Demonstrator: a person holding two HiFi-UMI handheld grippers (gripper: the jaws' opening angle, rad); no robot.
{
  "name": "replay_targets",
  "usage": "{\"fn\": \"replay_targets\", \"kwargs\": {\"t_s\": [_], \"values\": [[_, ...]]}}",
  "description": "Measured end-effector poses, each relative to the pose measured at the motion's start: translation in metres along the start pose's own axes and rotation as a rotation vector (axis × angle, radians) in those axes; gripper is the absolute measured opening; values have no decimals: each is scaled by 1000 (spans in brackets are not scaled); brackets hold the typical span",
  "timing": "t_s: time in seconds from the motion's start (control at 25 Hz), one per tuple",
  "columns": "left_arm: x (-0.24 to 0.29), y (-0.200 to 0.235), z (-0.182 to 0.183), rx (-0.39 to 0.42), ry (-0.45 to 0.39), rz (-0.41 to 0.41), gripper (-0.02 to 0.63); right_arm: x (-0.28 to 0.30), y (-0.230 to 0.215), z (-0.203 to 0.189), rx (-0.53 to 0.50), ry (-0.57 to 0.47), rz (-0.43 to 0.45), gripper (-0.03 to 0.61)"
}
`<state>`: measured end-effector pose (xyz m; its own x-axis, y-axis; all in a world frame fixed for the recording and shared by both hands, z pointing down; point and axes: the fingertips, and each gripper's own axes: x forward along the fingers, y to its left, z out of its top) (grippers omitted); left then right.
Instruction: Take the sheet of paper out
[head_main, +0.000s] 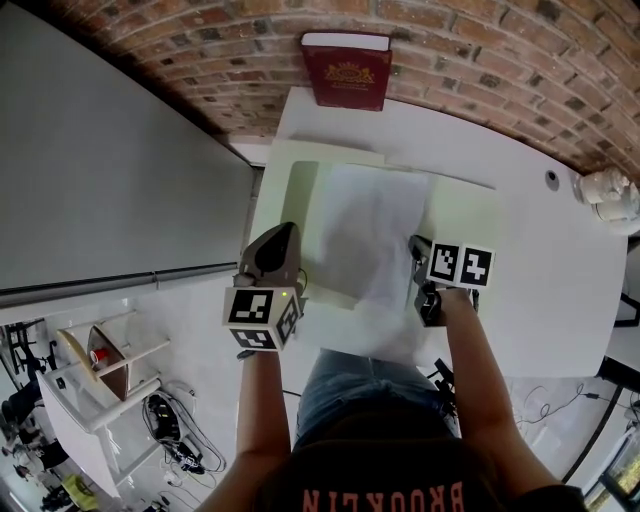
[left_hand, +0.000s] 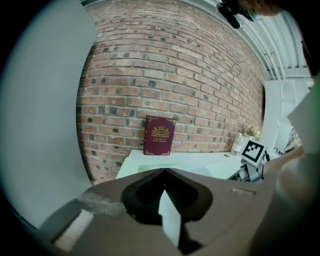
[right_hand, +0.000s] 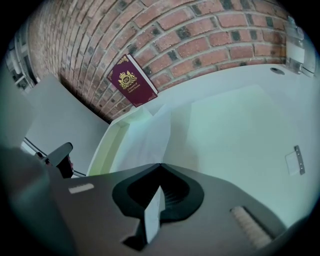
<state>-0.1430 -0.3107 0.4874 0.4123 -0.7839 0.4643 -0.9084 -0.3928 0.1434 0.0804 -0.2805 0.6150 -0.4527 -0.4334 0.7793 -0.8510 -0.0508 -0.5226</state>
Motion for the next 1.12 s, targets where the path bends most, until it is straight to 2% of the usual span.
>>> {"fn": "replay_targets", "kwargs": {"t_s": [0.84,1.12], "values": [[16,-73,0,27,-5,-25,0,-51,-67,2,-12,-42,-36,2],[14,-96,6,49,-30,-32,0,-73,-75,7,-31,-80,-24,2]]}}
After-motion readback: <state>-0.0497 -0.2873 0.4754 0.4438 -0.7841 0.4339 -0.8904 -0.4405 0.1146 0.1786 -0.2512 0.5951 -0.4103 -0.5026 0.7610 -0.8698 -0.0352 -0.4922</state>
